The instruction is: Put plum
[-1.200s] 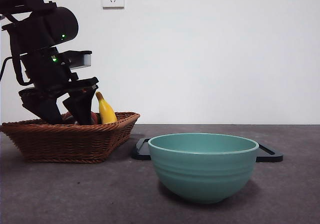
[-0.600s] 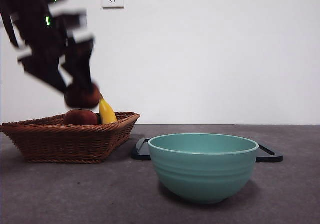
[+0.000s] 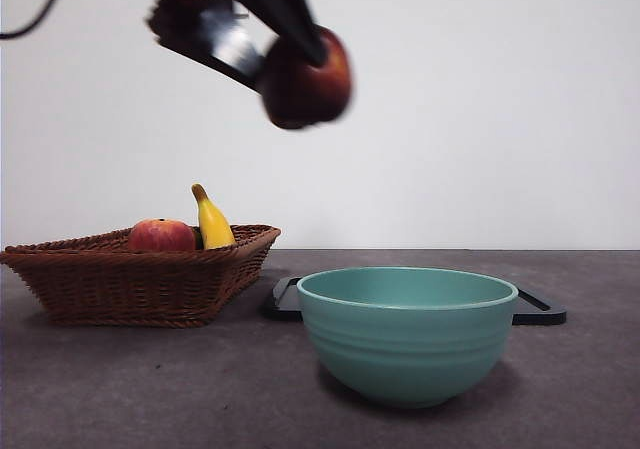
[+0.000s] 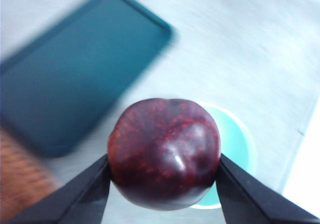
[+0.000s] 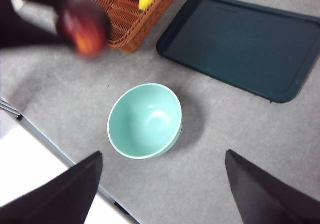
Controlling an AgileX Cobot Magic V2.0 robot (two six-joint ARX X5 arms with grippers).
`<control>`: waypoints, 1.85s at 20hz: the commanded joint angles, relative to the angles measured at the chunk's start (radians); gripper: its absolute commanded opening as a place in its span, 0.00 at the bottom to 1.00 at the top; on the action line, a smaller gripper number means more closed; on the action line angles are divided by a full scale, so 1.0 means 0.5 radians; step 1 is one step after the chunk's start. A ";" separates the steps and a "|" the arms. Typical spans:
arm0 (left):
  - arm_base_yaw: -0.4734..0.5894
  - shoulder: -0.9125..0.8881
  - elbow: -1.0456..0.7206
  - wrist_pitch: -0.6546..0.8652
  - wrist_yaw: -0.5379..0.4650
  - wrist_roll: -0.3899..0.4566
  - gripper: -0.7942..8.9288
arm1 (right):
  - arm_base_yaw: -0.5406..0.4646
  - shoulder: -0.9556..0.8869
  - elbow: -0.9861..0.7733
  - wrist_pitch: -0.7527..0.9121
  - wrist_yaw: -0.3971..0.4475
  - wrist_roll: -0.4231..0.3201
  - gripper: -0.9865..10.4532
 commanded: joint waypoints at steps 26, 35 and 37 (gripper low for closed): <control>-0.347 0.813 0.045 0.266 -0.135 0.263 0.40 | 0.008 0.012 0.038 0.018 0.000 0.019 0.43; -0.360 0.809 0.134 0.194 -0.134 0.173 0.47 | 0.008 0.011 0.038 0.018 0.000 0.019 0.43; -0.360 0.809 0.240 0.083 -0.134 0.172 0.47 | 0.008 0.012 0.038 0.018 0.000 0.019 0.43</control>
